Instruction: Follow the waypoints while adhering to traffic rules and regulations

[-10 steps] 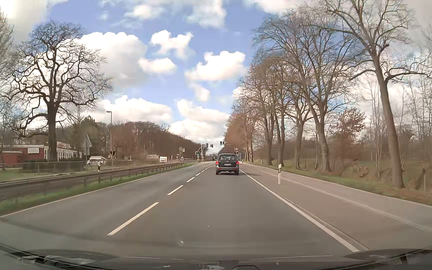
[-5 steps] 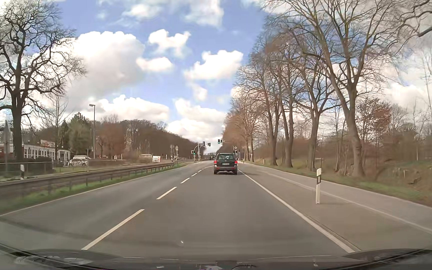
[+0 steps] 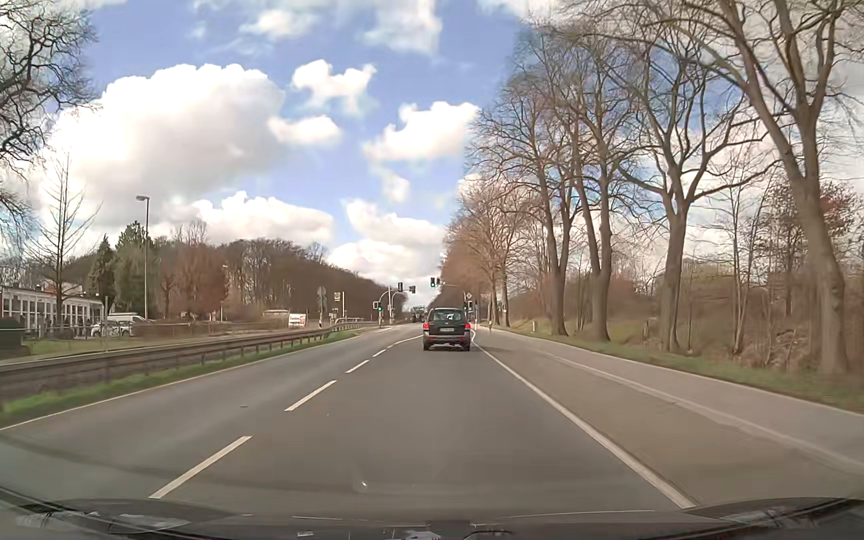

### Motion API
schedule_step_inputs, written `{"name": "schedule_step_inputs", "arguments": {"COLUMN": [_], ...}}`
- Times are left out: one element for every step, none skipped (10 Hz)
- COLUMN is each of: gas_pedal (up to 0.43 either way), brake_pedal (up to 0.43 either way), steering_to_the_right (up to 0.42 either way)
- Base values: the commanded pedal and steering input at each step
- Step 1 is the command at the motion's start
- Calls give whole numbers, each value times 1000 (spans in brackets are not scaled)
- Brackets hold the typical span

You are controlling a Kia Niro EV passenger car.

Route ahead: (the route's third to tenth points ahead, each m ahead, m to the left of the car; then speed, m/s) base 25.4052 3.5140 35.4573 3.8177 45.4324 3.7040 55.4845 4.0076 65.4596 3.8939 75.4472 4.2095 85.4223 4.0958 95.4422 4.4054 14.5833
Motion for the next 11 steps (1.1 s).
{"name": "schedule_step_inputs", "arguments": {"gas_pedal": [197, 197, 197, 197, 197, 197, 197, 197, 197, 197, 197], "brake_pedal": [0, 0, 0, 0, 0, 0, 0, 0, 0, 0, 0], "steering_to_the_right": [3, 1, 0, -1, -1, -1, 0, 0, -1, -1, 0]}}
